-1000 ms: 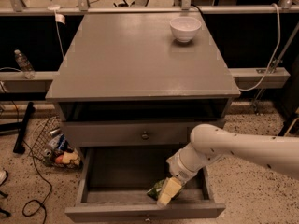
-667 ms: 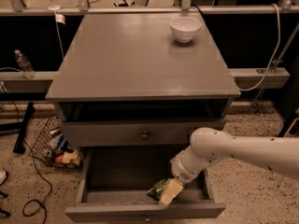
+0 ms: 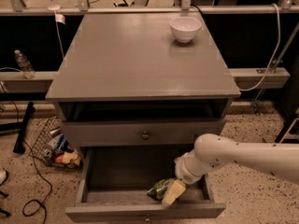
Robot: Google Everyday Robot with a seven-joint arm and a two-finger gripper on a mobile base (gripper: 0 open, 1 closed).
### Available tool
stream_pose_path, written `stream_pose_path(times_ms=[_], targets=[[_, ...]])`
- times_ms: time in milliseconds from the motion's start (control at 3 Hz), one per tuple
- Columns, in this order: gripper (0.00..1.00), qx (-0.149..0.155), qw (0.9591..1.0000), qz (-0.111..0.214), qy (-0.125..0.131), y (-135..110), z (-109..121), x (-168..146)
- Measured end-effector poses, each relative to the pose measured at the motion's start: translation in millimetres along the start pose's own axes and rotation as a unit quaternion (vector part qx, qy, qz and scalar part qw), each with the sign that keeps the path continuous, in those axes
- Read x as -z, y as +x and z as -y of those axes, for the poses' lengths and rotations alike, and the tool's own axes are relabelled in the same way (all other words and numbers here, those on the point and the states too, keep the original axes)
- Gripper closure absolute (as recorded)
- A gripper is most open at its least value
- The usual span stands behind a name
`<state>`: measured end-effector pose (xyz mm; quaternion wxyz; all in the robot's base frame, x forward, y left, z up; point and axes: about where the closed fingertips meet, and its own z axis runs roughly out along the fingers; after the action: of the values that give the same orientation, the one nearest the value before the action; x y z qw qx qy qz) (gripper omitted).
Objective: Pick green jalapeno chip bag from middle drawer and place on counter
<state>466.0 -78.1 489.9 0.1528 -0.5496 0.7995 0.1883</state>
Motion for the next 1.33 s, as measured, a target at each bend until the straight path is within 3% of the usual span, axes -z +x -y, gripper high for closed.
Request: stream_pose_path(times_ms=[333,667,1333], targets=[[0.0,0.003,0.9999,0.014,-0.003,2,8,-14],[0.17,0.0,0.9996,0.025,-0.009,5,14,-28],[0.64,-0.006,0.9995,0.031,-0.009,12,17,-29]])
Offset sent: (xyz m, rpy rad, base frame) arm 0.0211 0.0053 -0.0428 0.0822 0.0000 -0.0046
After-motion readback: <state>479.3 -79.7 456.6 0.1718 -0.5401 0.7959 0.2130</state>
